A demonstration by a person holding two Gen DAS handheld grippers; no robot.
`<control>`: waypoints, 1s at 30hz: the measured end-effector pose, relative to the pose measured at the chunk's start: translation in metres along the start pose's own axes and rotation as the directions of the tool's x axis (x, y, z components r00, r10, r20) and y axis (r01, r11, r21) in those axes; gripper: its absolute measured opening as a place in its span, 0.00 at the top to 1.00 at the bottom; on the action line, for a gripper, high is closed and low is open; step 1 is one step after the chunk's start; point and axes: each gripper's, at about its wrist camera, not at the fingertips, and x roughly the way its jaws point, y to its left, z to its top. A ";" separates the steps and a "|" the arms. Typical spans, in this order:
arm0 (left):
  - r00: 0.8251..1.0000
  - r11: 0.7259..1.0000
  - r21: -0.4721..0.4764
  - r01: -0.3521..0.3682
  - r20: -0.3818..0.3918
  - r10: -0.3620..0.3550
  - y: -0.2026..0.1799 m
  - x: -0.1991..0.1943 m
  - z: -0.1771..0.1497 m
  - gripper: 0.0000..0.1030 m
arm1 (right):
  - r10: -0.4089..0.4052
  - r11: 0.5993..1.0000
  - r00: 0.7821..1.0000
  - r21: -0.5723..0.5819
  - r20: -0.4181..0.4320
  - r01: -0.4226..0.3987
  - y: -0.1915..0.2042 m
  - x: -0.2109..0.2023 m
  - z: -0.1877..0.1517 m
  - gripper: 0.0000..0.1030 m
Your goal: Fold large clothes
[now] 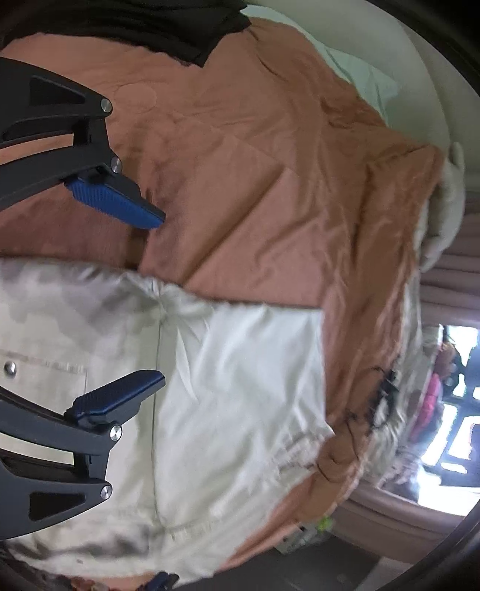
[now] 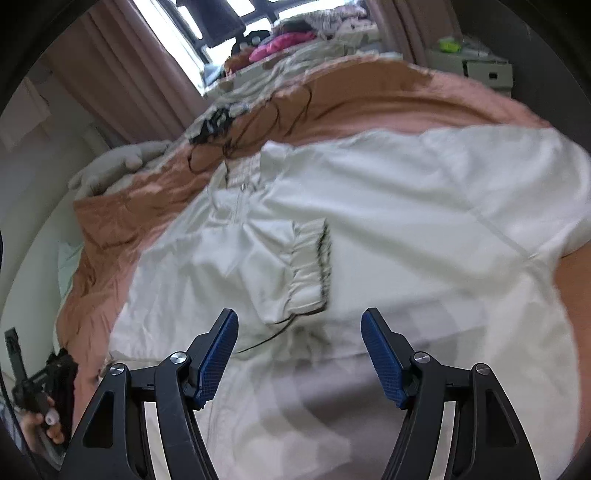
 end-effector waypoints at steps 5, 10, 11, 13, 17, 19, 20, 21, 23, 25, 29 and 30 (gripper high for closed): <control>0.995 0.999 0.039 0.034 0.095 -0.038 -0.025 -0.033 0.002 0.21 | -0.011 1.000 0.995 0.016 0.095 0.009 -0.019 -0.050 0.008 0.18; 0.982 0.997 0.018 0.075 0.175 -0.077 -0.039 -0.056 0.005 0.20 | -0.036 0.999 0.988 0.017 0.151 0.034 -0.037 -0.083 0.013 0.00; 0.977 0.997 0.028 0.070 0.202 -0.074 -0.045 -0.061 0.006 0.20 | -0.043 0.999 0.987 0.017 0.156 0.041 -0.042 -0.089 0.014 0.00; 0.965 0.997 0.070 0.027 0.257 -0.044 -0.060 -0.073 0.005 0.20 | -0.047 0.999 0.986 0.029 0.163 0.043 -0.052 -0.098 0.016 0.00; 0.964 0.994 0.104 0.030 0.259 -0.056 -0.081 -0.082 0.005 0.20 | -0.056 0.997 0.984 0.060 0.170 0.047 -0.078 -0.114 0.016 0.00; 0.969 0.993 0.103 0.055 0.236 -0.078 -0.094 -0.081 0.007 0.20 | -0.072 0.996 0.982 0.069 0.176 0.061 -0.089 -0.122 0.015 0.00; 0.969 0.993 0.108 0.052 0.233 -0.076 -0.097 -0.081 0.006 0.20 | -0.088 0.994 0.980 0.072 0.179 0.077 -0.094 -0.125 0.015 0.00; 0.970 0.991 0.122 0.052 0.230 -0.079 -0.106 -0.079 0.007 0.20 | -0.100 0.993 0.979 0.073 0.179 0.088 -0.099 -0.128 0.015 0.00; 0.969 0.988 0.133 0.076 0.225 -0.105 -0.117 -0.077 0.005 0.20 | -0.111 0.992 0.977 0.079 0.182 0.098 -0.109 -0.133 0.015 0.00; 0.967 0.985 0.148 0.095 0.221 -0.126 -0.131 -0.074 0.004 0.19 | -0.122 0.990 0.975 0.091 0.185 0.107 -0.123 -0.138 0.015 0.00; 0.961 0.974 0.172 0.149 0.205 -0.183 -0.158 -0.067 0.003 0.03 | -0.135 0.984 0.974 0.143 0.185 0.109 -0.157 -0.143 0.016 0.00; 0.960 0.971 0.179 0.159 0.202 -0.195 -0.167 -0.064 0.003 0.02 | -0.139 0.982 0.973 0.154 0.185 0.111 -0.164 -0.144 0.015 0.00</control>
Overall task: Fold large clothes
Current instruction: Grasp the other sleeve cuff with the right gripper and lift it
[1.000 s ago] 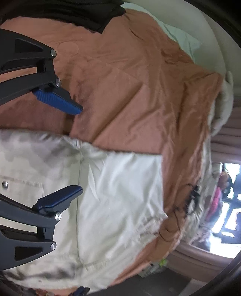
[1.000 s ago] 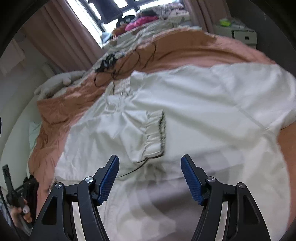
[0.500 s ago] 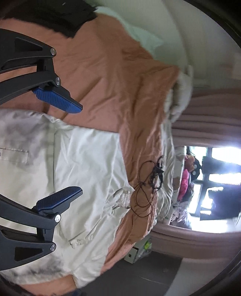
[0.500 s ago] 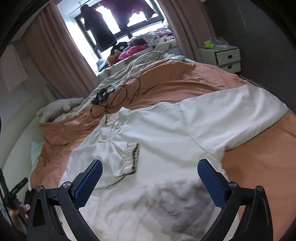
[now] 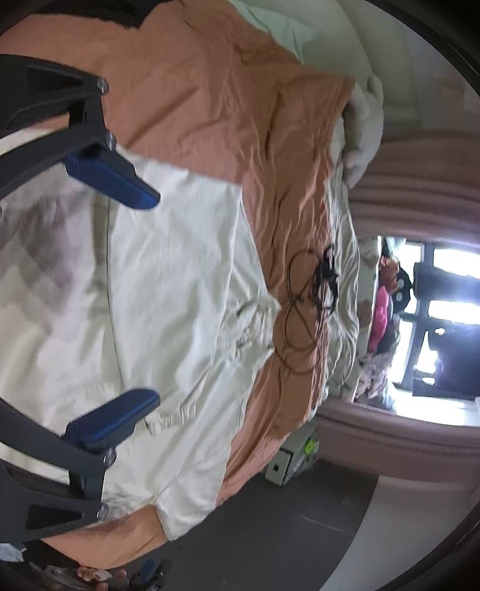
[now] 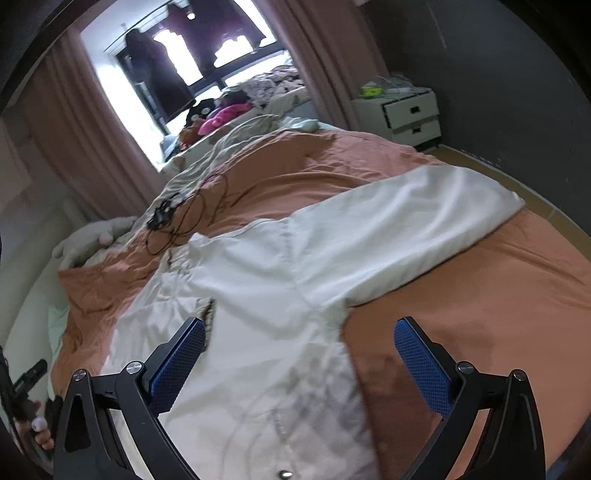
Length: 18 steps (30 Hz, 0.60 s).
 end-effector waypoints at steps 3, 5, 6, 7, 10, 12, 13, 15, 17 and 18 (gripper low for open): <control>1.000 1.000 0.005 0.022 -0.018 -0.022 -0.017 0.012 0.000 0.01 | -0.018 0.999 1.000 0.043 0.005 0.018 -0.028 0.003 0.004 0.00; 0.999 0.999 0.013 0.030 -0.037 -0.029 -0.029 0.023 -0.002 0.01 | -0.030 0.997 1.000 0.077 0.007 0.029 -0.049 0.006 0.006 0.01; 0.999 0.999 0.017 0.031 -0.041 -0.031 -0.033 0.027 -0.003 0.01 | -0.030 0.995 1.000 0.091 0.009 0.029 -0.056 0.008 0.007 0.03; 0.998 0.999 0.026 0.033 -0.047 -0.032 -0.041 0.034 -0.004 0.01 | -0.024 0.993 1.000 0.114 0.011 0.023 -0.068 0.011 0.009 0.08; 0.997 0.999 0.042 0.036 -0.067 -0.033 -0.058 0.050 -0.009 0.01 | -0.030 0.985 1.000 0.172 0.001 0.029 -0.099 0.022 0.013 0.21; 0.997 0.998 0.058 0.028 -0.080 -0.024 -0.070 0.061 -0.012 0.01 | -0.033 0.979 0.999 0.201 -0.004 0.033 -0.116 0.029 0.016 0.25; 0.996 0.997 0.068 0.031 -0.087 -0.025 -0.076 0.066 -0.013 0.01 | -0.034 0.976 0.999 0.217 -0.003 0.033 -0.125 0.032 0.017 0.26; 0.994 0.995 0.081 0.051 -0.104 -0.042 -0.086 0.076 -0.015 0.01 | -0.034 0.968 0.999 0.250 0.003 0.032 -0.144 0.040 0.019 0.32; 0.992 0.994 0.096 0.061 -0.120 -0.049 -0.097 0.087 -0.018 0.01 | -0.039 0.963 0.999 0.267 -0.002 0.038 -0.156 0.048 0.021 0.38; 0.990 0.992 0.105 0.065 -0.129 -0.051 -0.104 0.094 -0.020 0.01 | -0.044 0.961 0.999 0.274 -0.005 0.043 -0.163 0.051 0.022 0.39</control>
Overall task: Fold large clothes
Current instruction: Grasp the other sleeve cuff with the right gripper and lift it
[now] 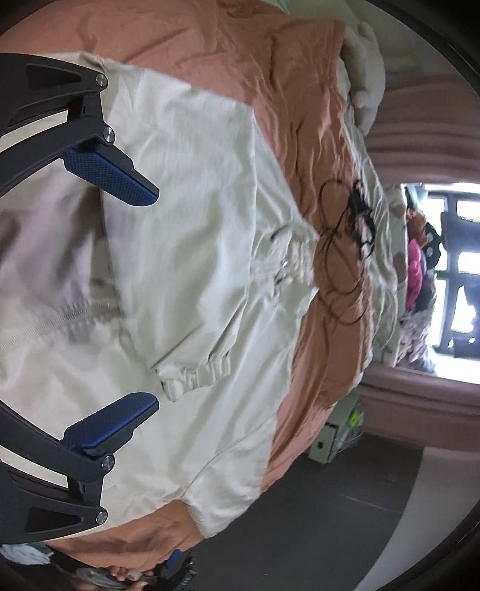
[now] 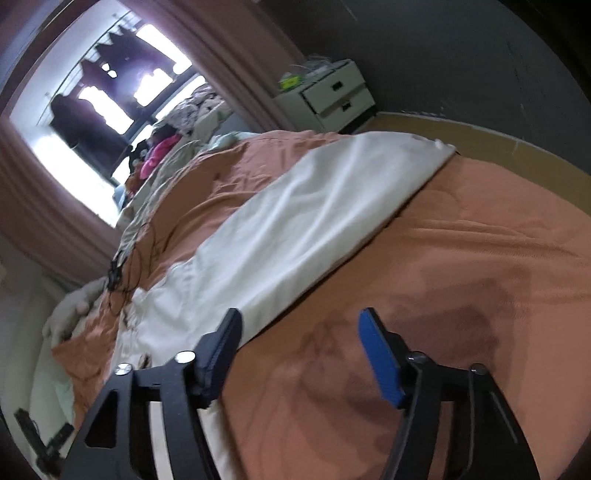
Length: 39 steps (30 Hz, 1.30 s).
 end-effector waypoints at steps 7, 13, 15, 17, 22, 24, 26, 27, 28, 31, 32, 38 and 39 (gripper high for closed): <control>0.997 0.997 0.074 0.027 -0.068 -0.022 -0.039 0.050 -0.005 0.03 | -0.032 0.998 0.999 0.057 0.012 0.031 -0.035 0.025 0.031 0.41; 0.993 0.994 0.096 0.053 -0.108 -0.043 -0.062 0.086 -0.011 0.07 | -0.061 0.994 0.998 0.090 0.014 0.059 -0.052 0.046 0.049 0.45; 0.991 0.991 0.121 0.055 -0.132 -0.038 -0.069 0.099 -0.014 0.13 | -0.061 0.993 0.998 0.099 0.014 0.059 -0.059 0.050 0.052 0.48; 0.987 0.989 0.139 0.055 -0.160 -0.033 -0.076 0.111 -0.016 0.18 | -0.061 0.992 0.998 0.108 0.019 0.059 -0.064 0.055 0.056 0.50; 0.978 0.990 0.139 0.020 -0.208 0.010 -0.076 0.138 -0.015 0.36 | -0.074 0.990 0.997 0.119 0.019 0.071 -0.069 0.062 0.067 0.57; 0.975 0.994 0.110 0.007 -0.220 0.018 -0.071 0.146 -0.012 0.41 | -0.067 0.987 0.998 0.150 0.020 0.063 -0.076 0.066 0.071 0.71; 0.976 0.997 0.080 0.000 -0.216 0.017 -0.066 0.151 -0.009 0.43 | -0.040 0.983 0.999 0.180 0.021 0.036 -0.084 0.069 0.075 0.92; 0.977 0.997 0.076 0.000 -0.211 0.016 -0.065 0.150 -0.008 0.43 | -0.018 0.981 0.999 0.195 0.027 0.012 -0.087 0.068 0.077 0.94; 0.978 0.997 0.071 0.000 -0.208 0.015 -0.065 0.149 -0.008 0.43 | -0.007 0.982 0.999 0.189 0.037 0.000 -0.086 0.065 0.078 0.96; 0.980 0.997 0.069 0.016 -0.200 -0.002 -0.068 0.141 -0.008 0.43 | -0.002 0.996 0.996 0.090 0.094 -0.007 -0.062 0.043 0.083 0.96; 0.980 0.997 0.069 0.029 -0.196 -0.014 -0.069 0.139 -0.008 0.43 | 0.004 0.998 0.994 0.062 0.105 -0.010 -0.054 0.037 0.086 0.96; 0.980 0.995 0.039 0.089 -0.182 -0.081 -0.075 0.113 -0.002 0.41 | 0.068 0.996 0.984 -0.075 0.163 -0.056 0.005 -0.015 0.104 0.97; 0.978 0.995 0.024 0.100 -0.188 -0.094 -0.074 0.109 -0.001 0.41 | 0.079 0.994 0.983 -0.088 0.168 -0.065 0.013 -0.021 0.106 0.97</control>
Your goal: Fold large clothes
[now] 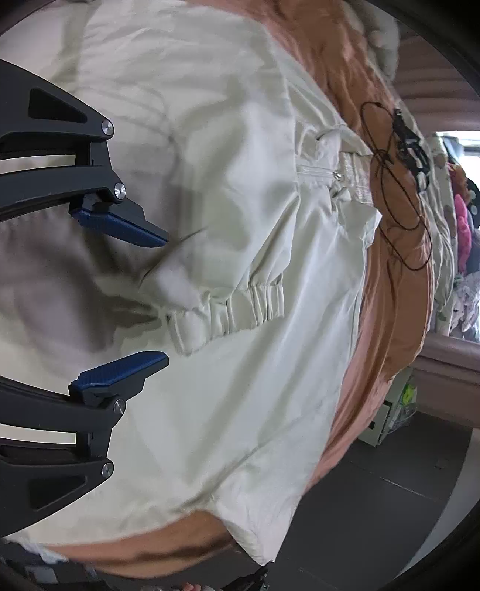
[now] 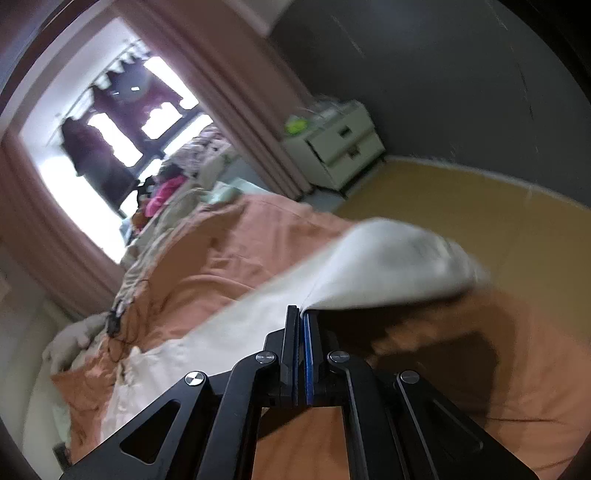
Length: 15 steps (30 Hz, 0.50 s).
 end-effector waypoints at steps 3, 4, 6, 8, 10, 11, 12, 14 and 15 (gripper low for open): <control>1.000 1.000 -0.018 0.013 0.005 -0.013 0.004 -0.015 0.000 0.40 | 0.039 0.998 0.999 -0.055 0.022 -0.038 0.038 -0.018 0.011 0.97; 1.000 1.000 -0.023 0.012 0.012 -0.011 0.006 -0.022 -0.001 0.38 | 0.054 0.996 0.998 -0.070 0.026 -0.052 0.050 -0.023 0.013 0.97; 1.000 0.999 -0.035 0.015 0.028 -0.014 0.012 -0.034 -0.002 0.31 | 0.086 0.991 0.996 -0.105 0.031 -0.082 0.079 -0.034 0.016 0.97; 0.999 0.999 -0.051 0.018 0.047 -0.016 0.022 -0.049 -0.004 0.26 | 0.110 0.985 0.993 -0.138 0.032 -0.105 0.104 -0.041 0.017 0.97; 0.998 0.998 -0.059 0.020 0.060 -0.016 0.031 -0.064 -0.006 0.25 | 0.133 0.978 0.991 -0.164 0.029 -0.127 0.130 -0.045 0.016 0.97; 0.998 0.998 -0.063 0.020 0.067 -0.016 0.036 -0.072 -0.007 0.24 | 0.146 0.974 0.989 -0.178 0.026 -0.139 0.144 -0.047 0.014 0.97; 0.997 0.998 -0.067 0.018 0.072 -0.013 0.042 -0.079 -0.008 0.23 | 0.158 0.970 0.987 -0.188 0.023 -0.151 0.156 -0.049 0.012 0.97; 0.996 0.997 -0.074 0.006 0.085 0.000 0.054 -0.094 -0.010 0.18 | 0.183 0.961 0.983 -0.214 0.017 -0.176 0.180 -0.052 0.005 0.97; 0.996 0.997 -0.077 0.002 0.091 0.005 0.060 -0.100 -0.011 0.18 | 0.194 0.956 0.981 -0.225 0.011 -0.186 0.190 -0.053 0.001 0.97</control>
